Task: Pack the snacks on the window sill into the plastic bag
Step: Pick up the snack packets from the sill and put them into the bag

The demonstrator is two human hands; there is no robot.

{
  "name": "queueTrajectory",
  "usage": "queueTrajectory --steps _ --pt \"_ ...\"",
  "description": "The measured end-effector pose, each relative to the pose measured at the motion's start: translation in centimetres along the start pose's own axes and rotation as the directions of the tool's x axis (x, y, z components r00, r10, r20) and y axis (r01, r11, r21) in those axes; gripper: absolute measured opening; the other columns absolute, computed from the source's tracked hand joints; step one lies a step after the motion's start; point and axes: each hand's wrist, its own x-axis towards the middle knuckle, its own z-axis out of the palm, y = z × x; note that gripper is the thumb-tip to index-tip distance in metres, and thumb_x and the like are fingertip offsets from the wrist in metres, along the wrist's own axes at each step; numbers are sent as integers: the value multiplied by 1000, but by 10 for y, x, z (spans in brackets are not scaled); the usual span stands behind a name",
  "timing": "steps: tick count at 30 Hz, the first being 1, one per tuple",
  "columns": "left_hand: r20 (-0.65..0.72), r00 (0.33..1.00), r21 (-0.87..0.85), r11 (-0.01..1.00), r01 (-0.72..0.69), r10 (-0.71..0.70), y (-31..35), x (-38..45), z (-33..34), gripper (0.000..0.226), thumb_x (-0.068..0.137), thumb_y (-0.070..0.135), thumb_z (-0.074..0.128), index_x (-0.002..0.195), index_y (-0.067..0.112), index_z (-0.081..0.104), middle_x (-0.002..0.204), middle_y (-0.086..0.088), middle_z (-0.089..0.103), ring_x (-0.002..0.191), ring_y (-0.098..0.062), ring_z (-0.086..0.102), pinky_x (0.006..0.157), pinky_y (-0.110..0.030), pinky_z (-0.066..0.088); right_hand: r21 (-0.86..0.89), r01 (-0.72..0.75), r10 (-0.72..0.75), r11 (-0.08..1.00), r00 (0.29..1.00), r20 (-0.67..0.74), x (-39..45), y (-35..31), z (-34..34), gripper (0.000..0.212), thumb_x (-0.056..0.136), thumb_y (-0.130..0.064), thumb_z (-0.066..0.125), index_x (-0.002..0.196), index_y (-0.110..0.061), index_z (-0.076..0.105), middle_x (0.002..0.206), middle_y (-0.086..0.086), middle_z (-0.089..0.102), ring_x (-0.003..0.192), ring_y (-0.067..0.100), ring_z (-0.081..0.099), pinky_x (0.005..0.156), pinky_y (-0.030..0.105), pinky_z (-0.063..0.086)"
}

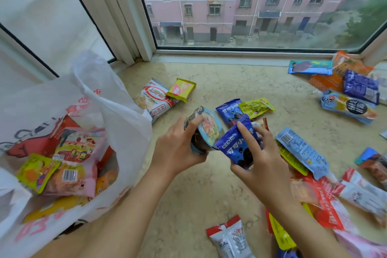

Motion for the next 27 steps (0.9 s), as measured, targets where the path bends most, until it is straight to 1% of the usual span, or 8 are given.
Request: queueTrajectory --steps 2,6,10,14,17,20,24,27 --pt "-37 999 -15 1000 -8 8 6 -17 -12 83 57 54 71 130 36 36 121 -3 59 92 -24 66 53 -34 56 -23 9 -10 1000 1000 -13 -6 -6 -13 94 60 -26 83 143 -30 40 133 4 40 112 24 53 52 19 42" --pt "-129 992 -41 999 7 -13 15 -45 -43 87 53 52 79 127 30 39 119 2 63 87 -17 67 54 -26 52 -32 41 -42 999 998 -41 -18 -26 -34 93 61 -27 82 144 -31 39 134 3 40 115 23 51 53 28 51" --pt "-237 971 -72 997 16 -33 22 -71 -78 83 54 55 74 125 28 39 117 1 64 86 -17 67 56 -26 52 -34 109 -110 993 993 -44 -31 -59 -52 92 60 -28 83 142 -28 42 133 4 41 111 22 52 49 27 50" --pt "-331 941 -55 997 51 -66 23 -102 -113 87 51 51 83 121 24 40 111 2 67 87 -12 61 59 -14 42 1 155 -155 988 986 -65 -42 -95 -68 90 58 -32 81 140 -30 44 132 3 45 111 23 55 55 30 53" --pt "-364 918 -81 987 139 -160 16 -132 -141 85 51 59 75 120 24 38 103 5 68 88 -14 58 59 -10 34 39 195 -193 980 980 -57 -49 -123 -77 87 57 -37 74 139 -30 45 131 3 47 111 21 56 58 28 51" --pt "-417 866 -147 960 237 -277 2 -158 -172 84 49 62 69 119 27 38 102 9 64 82 -14 65 59 -23 50 67 236 -233 969 971 -52 -54 -154 -82 87 56 -40 72 137 -30 45 129 1 49 105 17 57 61 23 45" --pt "-397 798 -345 879 329 -454 -27 -172 -208 87 47 63 75 117 40 30 108 32 54 89 3 59 59 -17 48 152 283 -279 947 959 -48 -54 -201 -74 86 56 -43 70 137 -33 43 129 -3 49 103 11 55 56 22 45" --pt "-361 734 -478 790 384 -575 -58 -165 -218 87 46 61 81 112 46 26 114 21 56 100 -5 62 66 -25 53 235 314 -310 920 949 -54 -47 -240 -58 82 59 -47 63 137 -32 42 128 -6 48 102 9 54 57 27 52"
